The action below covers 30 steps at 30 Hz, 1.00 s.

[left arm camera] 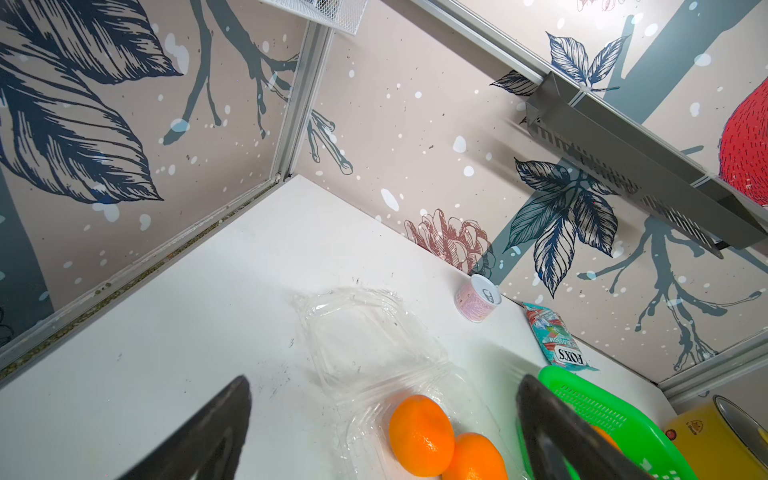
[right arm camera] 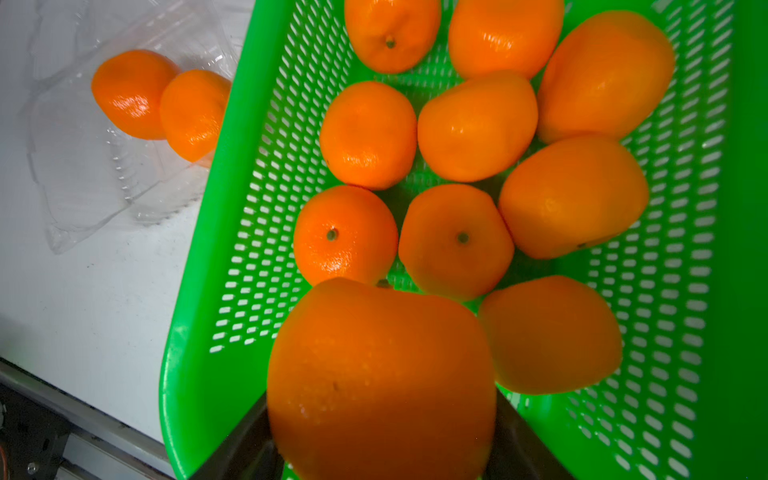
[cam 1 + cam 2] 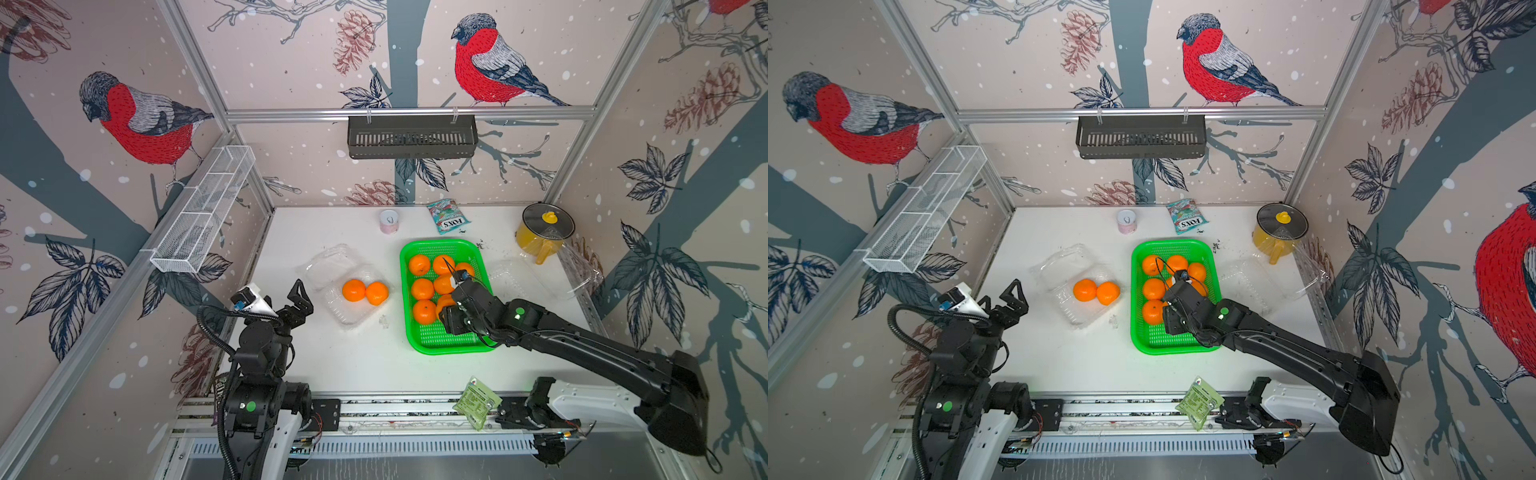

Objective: Take oranges out of containers
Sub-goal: Place the orange in the basket.

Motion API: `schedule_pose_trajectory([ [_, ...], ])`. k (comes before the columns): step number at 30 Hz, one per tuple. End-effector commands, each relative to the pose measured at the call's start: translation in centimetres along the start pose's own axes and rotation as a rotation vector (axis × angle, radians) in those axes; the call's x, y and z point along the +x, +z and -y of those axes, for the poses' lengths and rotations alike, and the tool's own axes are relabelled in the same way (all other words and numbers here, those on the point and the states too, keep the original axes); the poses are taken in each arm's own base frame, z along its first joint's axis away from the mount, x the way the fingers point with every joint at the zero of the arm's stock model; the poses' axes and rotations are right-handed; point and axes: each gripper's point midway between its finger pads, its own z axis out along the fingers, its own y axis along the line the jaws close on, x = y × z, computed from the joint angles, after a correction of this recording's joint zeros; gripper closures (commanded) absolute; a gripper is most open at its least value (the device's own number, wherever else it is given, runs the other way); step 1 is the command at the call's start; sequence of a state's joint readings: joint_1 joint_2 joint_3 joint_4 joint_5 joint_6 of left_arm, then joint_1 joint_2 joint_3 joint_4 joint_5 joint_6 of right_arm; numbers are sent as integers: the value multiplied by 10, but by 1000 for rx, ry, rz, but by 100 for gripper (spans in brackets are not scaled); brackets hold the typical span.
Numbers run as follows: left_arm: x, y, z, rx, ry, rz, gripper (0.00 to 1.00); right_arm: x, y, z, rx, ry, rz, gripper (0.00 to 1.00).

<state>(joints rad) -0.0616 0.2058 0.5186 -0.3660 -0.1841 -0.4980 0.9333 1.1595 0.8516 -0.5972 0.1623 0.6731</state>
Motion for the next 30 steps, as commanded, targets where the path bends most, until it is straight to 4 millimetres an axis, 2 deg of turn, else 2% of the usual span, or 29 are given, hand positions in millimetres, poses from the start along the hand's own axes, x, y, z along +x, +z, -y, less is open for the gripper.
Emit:
schedule_pose_trajectory([
  [1, -6, -1, 3, 11, -2, 22, 2, 14, 10, -1, -12, -32, -91, 35],
  [5, -7, -1, 3, 10, -2, 25, 2, 24, 26, 13, 89, -46, -167, 35],
  [10, -8, -2, 3, 13, -2, 32, 2, 32, 32, 24, 141, -33, -183, 33],
  [14, -7, -1, 3, 15, -7, 31, 3, 40, 33, 33, 173, -24, -191, 21],
  [19, -5, 0, 3, 10, -33, 19, 2, 35, 29, 37, 210, -21, -156, 7],
  [21, 1, 3, 2, 6, -52, -6, 2, 29, 25, 36, 216, -25, -135, 1],
  [25, 12, 12, 1, -14, -81, -71, 3, 12, 12, 30, 231, -52, -83, 1],
  [28, 20, 19, 2, -23, -83, -123, 3, -15, -5, 18, 212, -75, -1, 0],
  [30, 25, 23, 3, -23, -85, -149, 3, -39, -18, 0, 162, -102, 68, 1],
])
